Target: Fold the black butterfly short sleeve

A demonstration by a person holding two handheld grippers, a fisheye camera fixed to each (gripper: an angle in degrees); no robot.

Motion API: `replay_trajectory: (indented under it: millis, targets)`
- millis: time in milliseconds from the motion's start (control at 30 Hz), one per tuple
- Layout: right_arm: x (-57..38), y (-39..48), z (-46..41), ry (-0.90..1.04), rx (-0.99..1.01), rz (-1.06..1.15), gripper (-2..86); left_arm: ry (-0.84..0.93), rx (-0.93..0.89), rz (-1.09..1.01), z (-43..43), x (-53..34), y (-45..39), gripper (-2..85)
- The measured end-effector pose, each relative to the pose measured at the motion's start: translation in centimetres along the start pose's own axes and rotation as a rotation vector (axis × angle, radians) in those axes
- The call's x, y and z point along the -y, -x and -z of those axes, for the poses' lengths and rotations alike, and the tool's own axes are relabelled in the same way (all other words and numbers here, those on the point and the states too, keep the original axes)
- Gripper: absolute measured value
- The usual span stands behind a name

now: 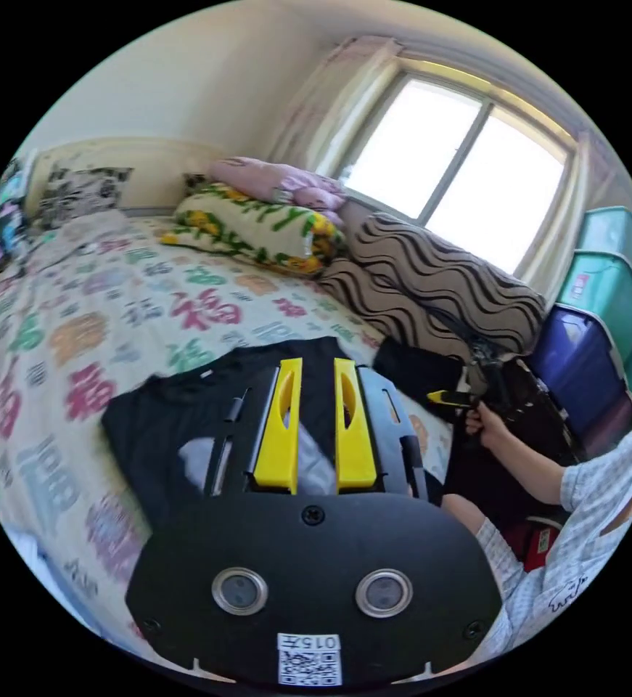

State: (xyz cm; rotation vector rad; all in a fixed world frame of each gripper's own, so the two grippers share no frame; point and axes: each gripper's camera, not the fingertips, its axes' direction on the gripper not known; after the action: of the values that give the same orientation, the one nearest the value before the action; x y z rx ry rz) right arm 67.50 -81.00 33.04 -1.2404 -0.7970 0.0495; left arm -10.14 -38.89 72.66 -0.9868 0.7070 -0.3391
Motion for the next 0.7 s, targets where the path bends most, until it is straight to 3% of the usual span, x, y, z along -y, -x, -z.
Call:
replay_trajectory:
  millis: [100, 300, 500, 700]
  targets:
    - [0.1, 5.6, -2.8, 0.063, 0.061, 0.089, 0.2, -0.004, 0.137, 0.169, 6.1, -3.0, 4.1, 7.2]
    - [0.6, 16.8, -10.9, 0.230, 0.126, 0.270, 0.5, -0.051, 0.190, 0.387, 12.3, -8.0, 10.9, 6.6]
    - [1.9, 26.6, -21.9, 0.401, 0.043, 0.415, 2.7, -0.023, 0.169, 0.520, 9.8, -14.2, 18.2, 6.8]
    - [6.8, 34.4, -35.6, 0.562, -0.064, 0.501, 7.9, 0.055, 0.107, 0.508, 6.0, -16.3, 23.9, 7.2]
